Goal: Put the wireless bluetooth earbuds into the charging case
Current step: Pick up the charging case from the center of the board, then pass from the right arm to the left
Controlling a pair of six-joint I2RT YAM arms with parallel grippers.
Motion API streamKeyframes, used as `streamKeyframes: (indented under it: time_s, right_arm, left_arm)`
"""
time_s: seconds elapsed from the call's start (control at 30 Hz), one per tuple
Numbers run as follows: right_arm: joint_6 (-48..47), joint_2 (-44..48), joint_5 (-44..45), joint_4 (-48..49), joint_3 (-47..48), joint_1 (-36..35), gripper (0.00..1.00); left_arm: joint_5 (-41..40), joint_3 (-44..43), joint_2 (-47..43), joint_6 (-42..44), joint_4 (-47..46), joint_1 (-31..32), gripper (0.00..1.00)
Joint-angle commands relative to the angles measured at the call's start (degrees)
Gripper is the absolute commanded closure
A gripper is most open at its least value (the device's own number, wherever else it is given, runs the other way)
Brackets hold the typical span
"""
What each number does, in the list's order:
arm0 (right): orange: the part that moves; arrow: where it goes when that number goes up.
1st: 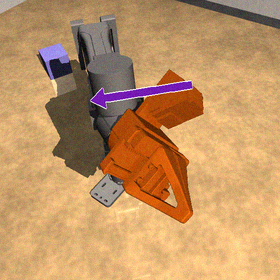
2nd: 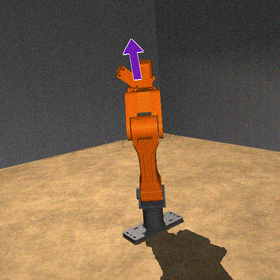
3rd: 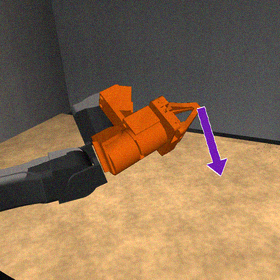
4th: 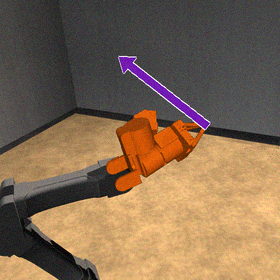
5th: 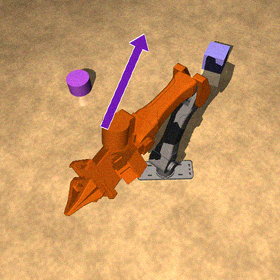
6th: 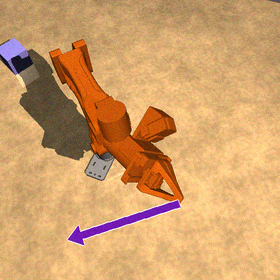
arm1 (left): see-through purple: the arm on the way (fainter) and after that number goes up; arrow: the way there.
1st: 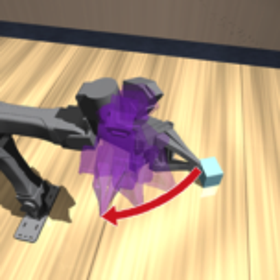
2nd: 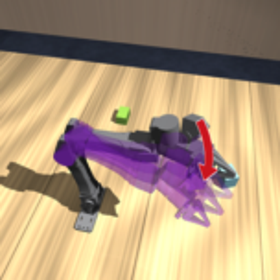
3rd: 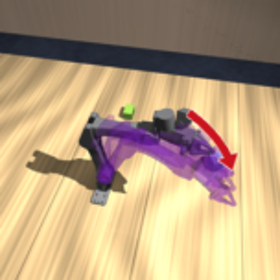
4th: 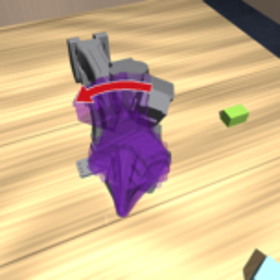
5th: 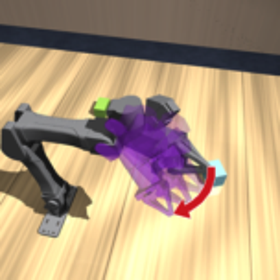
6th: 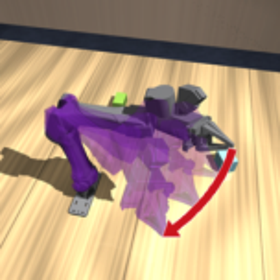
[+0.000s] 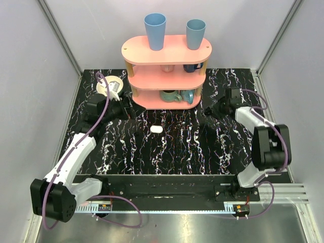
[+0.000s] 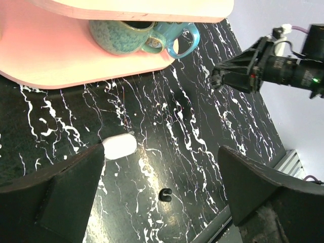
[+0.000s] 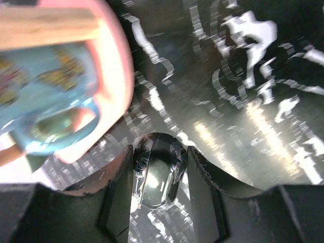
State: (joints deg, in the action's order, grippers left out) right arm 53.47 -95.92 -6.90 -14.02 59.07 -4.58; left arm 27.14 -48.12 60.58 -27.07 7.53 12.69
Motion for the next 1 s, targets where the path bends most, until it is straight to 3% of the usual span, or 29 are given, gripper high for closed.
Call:
streamKeyframes:
  time_s: [0.0, 0.3, 0.43, 0.6, 0.97]
  right_arm:
    - [5.9, 10.4, -2.3, 6.6, -2.4, -3.5, 0.93]
    - [17.4, 23.9, 1.6, 9.4, -4.9, -11.6, 0.94]
    - [20.4, 27.6, 1.2, 9.7, -4.5, -12.0, 0.94]
    - [22.8, 30.3, -1.3, 10.7, -3.7, -12.2, 0.94]
    - [24.9, 34.9, -3.6, 11.5, -3.4, -12.9, 0.94]
  left_arm:
    - [2.4, 0.4, 1.6, -1.4, -5.8, 0.1, 0.01]
    - [-7.8, -1.2, 1.8, -0.3, -11.4, 10.5, 0.01]
    - [-14.5, 1.6, -1.1, 1.1, -21.7, 18.1, 0.01]
    - [-19.8, 8.0, -2.0, 2.7, -38.9, 22.6, 0.01]
    - [-24.9, 9.7, 7.3, 10.6, -59.8, 33.6, 0.01]
